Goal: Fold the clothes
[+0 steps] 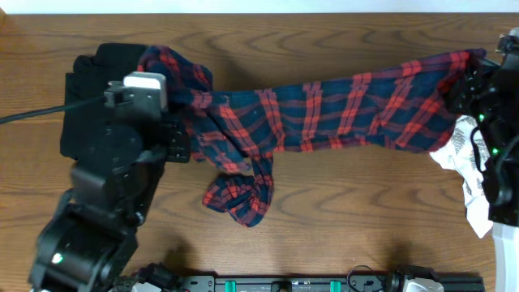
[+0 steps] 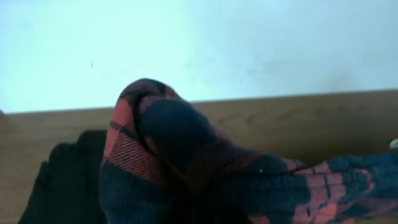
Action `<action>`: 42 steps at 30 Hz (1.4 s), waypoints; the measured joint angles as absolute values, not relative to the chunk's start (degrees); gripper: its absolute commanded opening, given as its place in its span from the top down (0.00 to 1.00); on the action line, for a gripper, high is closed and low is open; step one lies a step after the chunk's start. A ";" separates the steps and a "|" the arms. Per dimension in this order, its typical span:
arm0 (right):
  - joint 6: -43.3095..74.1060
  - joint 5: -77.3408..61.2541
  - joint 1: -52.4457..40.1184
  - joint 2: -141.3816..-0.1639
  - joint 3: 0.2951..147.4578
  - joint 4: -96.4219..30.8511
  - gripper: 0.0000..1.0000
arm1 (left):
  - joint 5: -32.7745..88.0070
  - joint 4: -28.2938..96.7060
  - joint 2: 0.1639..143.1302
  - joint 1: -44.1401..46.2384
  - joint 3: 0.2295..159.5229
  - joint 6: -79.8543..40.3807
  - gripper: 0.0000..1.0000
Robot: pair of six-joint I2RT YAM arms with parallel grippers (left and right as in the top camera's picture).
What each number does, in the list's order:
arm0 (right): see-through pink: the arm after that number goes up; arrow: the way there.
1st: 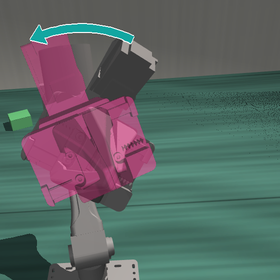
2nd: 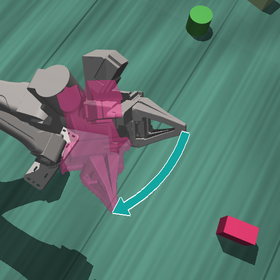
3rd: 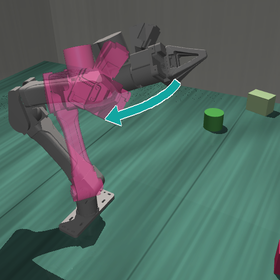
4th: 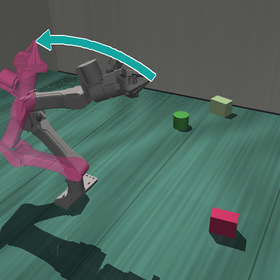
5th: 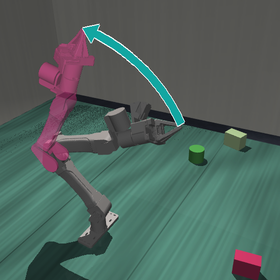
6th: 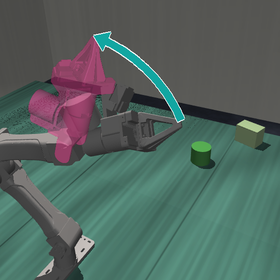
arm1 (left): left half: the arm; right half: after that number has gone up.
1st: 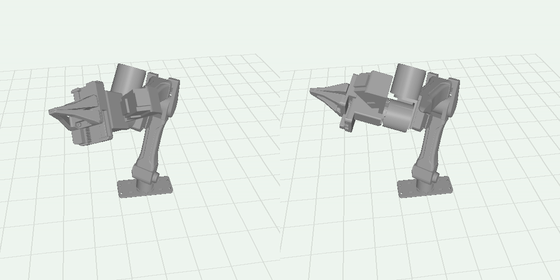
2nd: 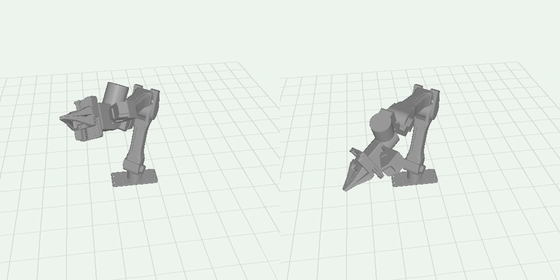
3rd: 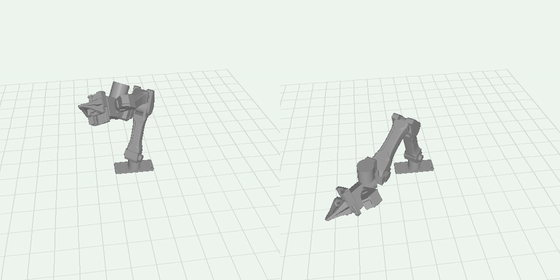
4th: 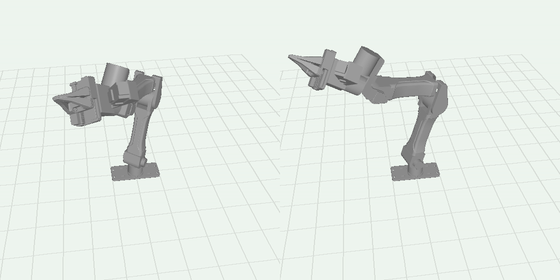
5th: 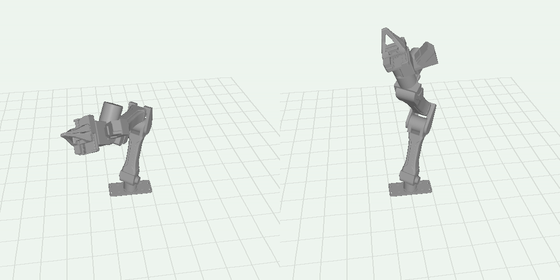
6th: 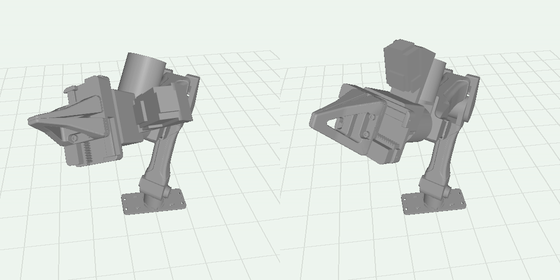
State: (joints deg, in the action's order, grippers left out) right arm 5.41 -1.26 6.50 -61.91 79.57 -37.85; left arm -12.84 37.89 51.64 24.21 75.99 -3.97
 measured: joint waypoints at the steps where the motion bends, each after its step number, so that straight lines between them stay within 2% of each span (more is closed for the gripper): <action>1: 5.28 -1.26 6.52 -61.80 80.64 -39.29 0.99 | -12.84 37.91 51.64 24.21 77.54 -3.97 0.94; 11: 4.47 -1.91 6.50 -63.24 84.71 -46.54 0.99 | -12.32 37.71 51.90 24.23 84.18 -4.23 0.94; 18: 2.74 -3.18 6.52 -76.97 85.19 -43.27 0.99 | -12.49 32.18 64.12 24.21 84.79 -2.87 0.94; 23: 1.98 -3.20 6.52 -86.48 85.12 -33.10 0.99 | -12.69 13.91 77.84 23.29 84.64 1.06 0.94; 27: 2.00 -2.90 6.52 -89.69 85.01 -14.92 0.99 | -12.71 -14.39 87.35 19.92 84.47 5.45 0.94; 29: 2.44 -2.04 6.50 -89.56 85.78 -11.68 0.99 | -13.56 -19.84 90.24 17.72 86.43 6.63 0.94; 31: 3.03 -1.43 6.50 -89.52 87.90 -10.41 0.99 | -14.22 -18.90 92.14 15.70 90.32 7.11 0.94; 35: 3.49 -1.26 5.80 -88.99 91.22 -11.31 0.99 | -14.11 -9.37 92.62 12.86 97.51 6.20 0.94; 42: 3.70 -1.32 5.41 -88.75 91.77 -17.74 0.99 | -13.15 4.21 91.77 11.16 99.31 5.80 0.94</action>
